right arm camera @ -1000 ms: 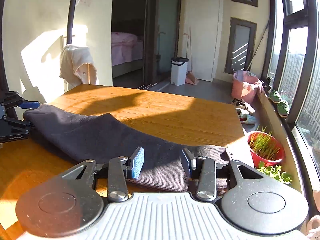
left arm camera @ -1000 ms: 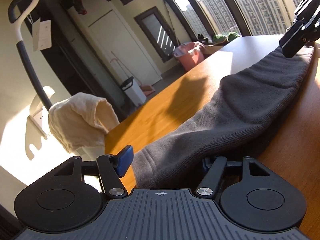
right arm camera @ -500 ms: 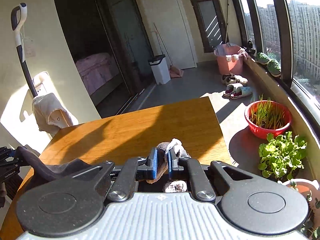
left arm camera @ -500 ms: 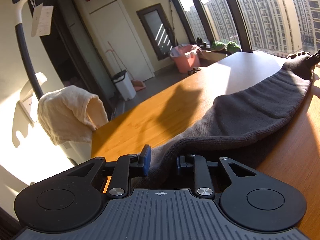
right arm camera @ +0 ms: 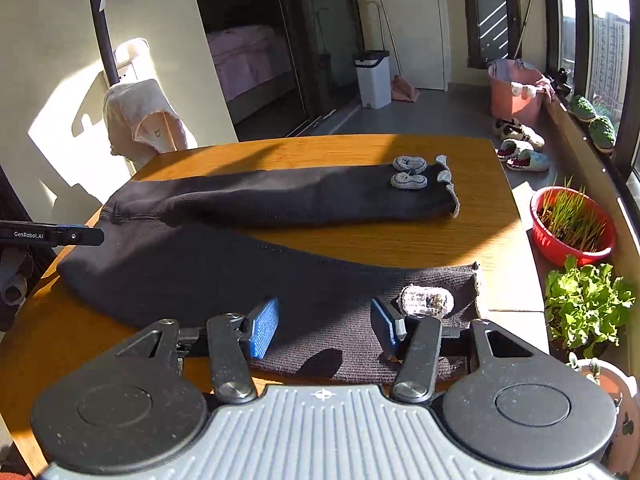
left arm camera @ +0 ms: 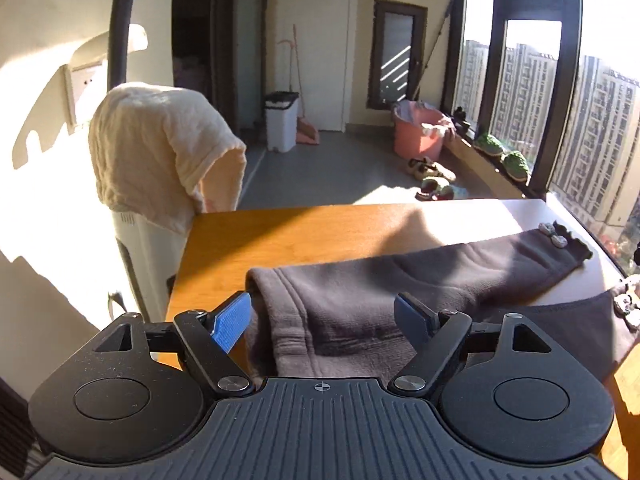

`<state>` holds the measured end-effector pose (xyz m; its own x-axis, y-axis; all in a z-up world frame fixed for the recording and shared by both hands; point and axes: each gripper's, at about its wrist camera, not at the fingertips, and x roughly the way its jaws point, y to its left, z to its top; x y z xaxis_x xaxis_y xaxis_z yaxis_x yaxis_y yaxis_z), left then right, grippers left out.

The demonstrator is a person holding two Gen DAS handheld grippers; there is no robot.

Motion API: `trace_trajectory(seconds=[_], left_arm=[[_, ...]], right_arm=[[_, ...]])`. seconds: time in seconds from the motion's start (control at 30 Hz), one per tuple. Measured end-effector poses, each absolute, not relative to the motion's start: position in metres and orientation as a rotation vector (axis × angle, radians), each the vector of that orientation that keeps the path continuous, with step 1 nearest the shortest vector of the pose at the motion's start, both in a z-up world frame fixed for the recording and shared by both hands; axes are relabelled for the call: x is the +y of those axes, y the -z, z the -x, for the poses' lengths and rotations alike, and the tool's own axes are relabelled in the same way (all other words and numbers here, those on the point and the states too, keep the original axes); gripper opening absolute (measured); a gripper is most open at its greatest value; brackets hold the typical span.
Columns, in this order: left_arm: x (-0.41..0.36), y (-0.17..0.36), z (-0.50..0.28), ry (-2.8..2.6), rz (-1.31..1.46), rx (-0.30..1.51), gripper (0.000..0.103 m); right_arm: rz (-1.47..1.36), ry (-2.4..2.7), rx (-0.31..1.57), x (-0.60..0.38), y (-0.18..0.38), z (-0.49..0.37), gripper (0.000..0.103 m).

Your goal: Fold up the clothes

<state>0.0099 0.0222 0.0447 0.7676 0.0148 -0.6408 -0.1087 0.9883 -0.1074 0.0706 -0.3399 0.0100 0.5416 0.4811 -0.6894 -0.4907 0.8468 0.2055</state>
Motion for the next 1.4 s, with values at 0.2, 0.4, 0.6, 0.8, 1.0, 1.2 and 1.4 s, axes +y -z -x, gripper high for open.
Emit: trace_trajectory(seconds=[0.2, 0.4, 0.6, 0.8, 1.0, 1.2, 1.4], left_arm=[[0.022, -0.012, -0.021, -0.020, 0.187, 0.751, 0.088], [0.030, -0.003, -0.068, -0.037, 0.144, 0.700, 0.091], [0.016, 0.005, -0.083, -0.043, -0.016, 0.701, 0.097], [0.009, 0.001, -0.049, -0.081, -0.027, 0.659, 0.097], [-0.017, -0.014, 0.009, -0.356, 0.024, 0.453, 0.100], [-0.052, -0.012, 0.049, -0.276, 0.115, 0.553, 0.103], [-0.086, 0.000, 0.068, -0.216, 0.152, 0.695, 0.103]], right_arm=[[0.073, -0.542, 0.748, -0.324, 0.007, -0.098, 0.052], [0.143, -0.497, 0.679, -0.306, 0.011, -0.132, 0.053], [0.133, -0.479, 0.669, -0.315, 0.011, -0.113, 0.059], [0.177, -0.410, 0.612, -0.318, 0.006, -0.091, 0.069], [0.171, -0.416, 0.545, -0.325, -0.002, -0.040, 0.094], [0.019, -0.423, 0.624, -0.332, -0.002, -0.001, 0.103], [-0.014, -0.311, 0.729, -0.322, 0.008, 0.015, 0.103]])
